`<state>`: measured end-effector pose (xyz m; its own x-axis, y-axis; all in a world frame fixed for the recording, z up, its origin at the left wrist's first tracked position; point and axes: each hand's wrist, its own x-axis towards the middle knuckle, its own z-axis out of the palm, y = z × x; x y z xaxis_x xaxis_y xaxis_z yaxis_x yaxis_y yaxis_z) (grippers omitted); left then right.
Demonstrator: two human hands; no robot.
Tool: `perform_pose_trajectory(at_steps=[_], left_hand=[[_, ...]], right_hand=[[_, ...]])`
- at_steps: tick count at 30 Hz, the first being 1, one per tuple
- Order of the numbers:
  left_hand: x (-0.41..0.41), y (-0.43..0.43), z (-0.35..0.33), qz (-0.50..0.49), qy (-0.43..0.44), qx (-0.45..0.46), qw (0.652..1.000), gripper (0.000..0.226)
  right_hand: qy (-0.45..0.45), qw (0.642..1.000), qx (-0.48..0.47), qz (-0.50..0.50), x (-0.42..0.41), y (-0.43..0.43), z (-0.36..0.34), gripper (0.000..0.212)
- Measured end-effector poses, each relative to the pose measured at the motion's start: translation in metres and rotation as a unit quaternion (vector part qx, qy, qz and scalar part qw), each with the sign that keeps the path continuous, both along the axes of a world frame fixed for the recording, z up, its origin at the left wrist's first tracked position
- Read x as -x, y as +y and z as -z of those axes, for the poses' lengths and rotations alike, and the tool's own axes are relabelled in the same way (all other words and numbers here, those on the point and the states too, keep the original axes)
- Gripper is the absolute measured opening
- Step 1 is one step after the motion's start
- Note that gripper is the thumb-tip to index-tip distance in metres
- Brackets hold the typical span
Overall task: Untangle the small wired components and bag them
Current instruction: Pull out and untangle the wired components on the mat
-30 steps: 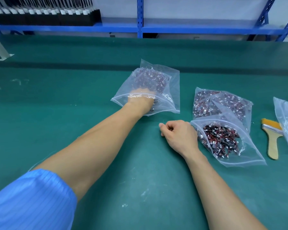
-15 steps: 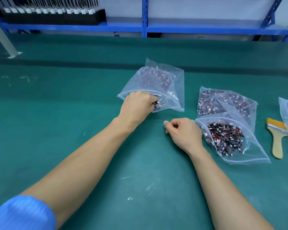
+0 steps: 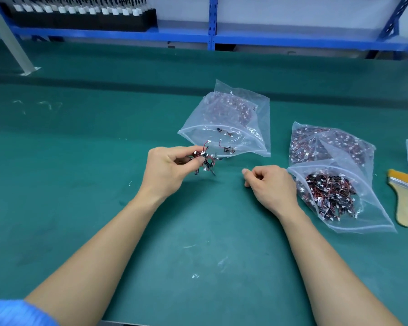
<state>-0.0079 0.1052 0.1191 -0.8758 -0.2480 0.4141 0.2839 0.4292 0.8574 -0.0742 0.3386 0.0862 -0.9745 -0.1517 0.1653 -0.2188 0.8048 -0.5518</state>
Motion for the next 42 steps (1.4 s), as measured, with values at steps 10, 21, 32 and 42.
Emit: perform_pose_trajectory(at_steps=[10,21,32,42], left_hand=[[-0.018,-0.025,0.012,0.117,-0.127,-0.011,0.985,0.029],[-0.009,-0.033,0.023,0.042,-0.097,0.071,0.992,0.017],[-0.009,-0.029,0.024,0.054,-0.087,0.019,0.995,0.011],[-0.01,-0.049,0.019,-0.002,-0.085,-0.018,0.996,0.01]], right_hand=[[-0.001,1.0,0.002,-0.001,-0.003,0.001,-0.002,0.044],[0.006,1.0,0.017,-0.002,-0.007,-0.001,-0.001,0.04],[0.038,0.98,-0.005,-0.196,-0.04,-0.058,-0.006,0.04],[0.026,0.986,0.001,-0.165,-0.029,-0.04,-0.007,0.01]])
